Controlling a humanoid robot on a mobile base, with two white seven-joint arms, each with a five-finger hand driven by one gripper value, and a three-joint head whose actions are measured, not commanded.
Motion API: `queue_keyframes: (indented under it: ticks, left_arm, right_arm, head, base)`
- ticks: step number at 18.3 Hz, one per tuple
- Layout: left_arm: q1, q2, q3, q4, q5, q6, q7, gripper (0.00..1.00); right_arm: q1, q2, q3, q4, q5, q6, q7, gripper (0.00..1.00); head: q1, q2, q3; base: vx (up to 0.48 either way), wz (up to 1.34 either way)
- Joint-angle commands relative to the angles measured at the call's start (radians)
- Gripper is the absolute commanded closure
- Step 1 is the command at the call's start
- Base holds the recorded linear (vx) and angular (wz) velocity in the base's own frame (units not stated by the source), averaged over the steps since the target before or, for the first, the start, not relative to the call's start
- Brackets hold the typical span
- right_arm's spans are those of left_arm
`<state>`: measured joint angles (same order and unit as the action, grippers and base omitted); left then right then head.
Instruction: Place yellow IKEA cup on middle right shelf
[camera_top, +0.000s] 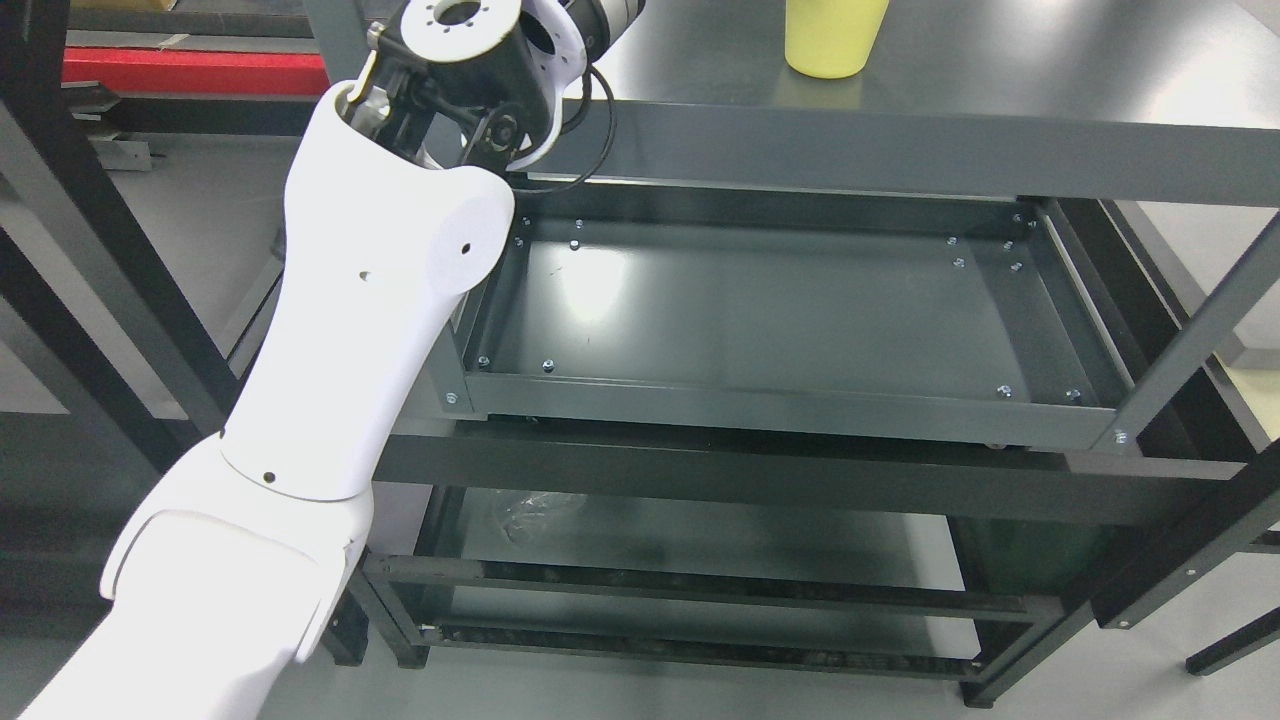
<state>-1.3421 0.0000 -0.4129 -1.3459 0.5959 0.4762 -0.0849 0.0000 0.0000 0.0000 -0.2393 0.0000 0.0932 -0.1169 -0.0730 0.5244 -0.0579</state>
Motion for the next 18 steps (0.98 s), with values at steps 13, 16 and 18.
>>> queue_keyframes:
  ticks: [13,16,18]
  left_arm:
    - [0.223,0.017,-0.134,-0.234,-0.001,0.206,-0.806,0.06]
    - [0.389,0.017,-0.242,-0.234,-0.007,0.203,-0.800,0.05]
    - [0.498,0.017,-0.273,-0.233,-0.028,0.197,-0.791,0.04]
  right_arm:
    - [0.014,-0.017,0.017,0.000,-0.025,0.000,0.000,0.01]
    - [0.014,-0.017,0.017,0.000,-0.025,0.000,0.000,0.01]
    - [0.014,-0.017,0.017,0.000,-0.025,0.000,0.000,0.01]
  head:
    - [0.0000,0.000,0.000]
    - [0.0000,0.000,0.000]
    - [0.0000,0.000,0.000]
  base:
    - [0.000,0.00]
    - [0.000,0.00]
    - [0.000,0.00]
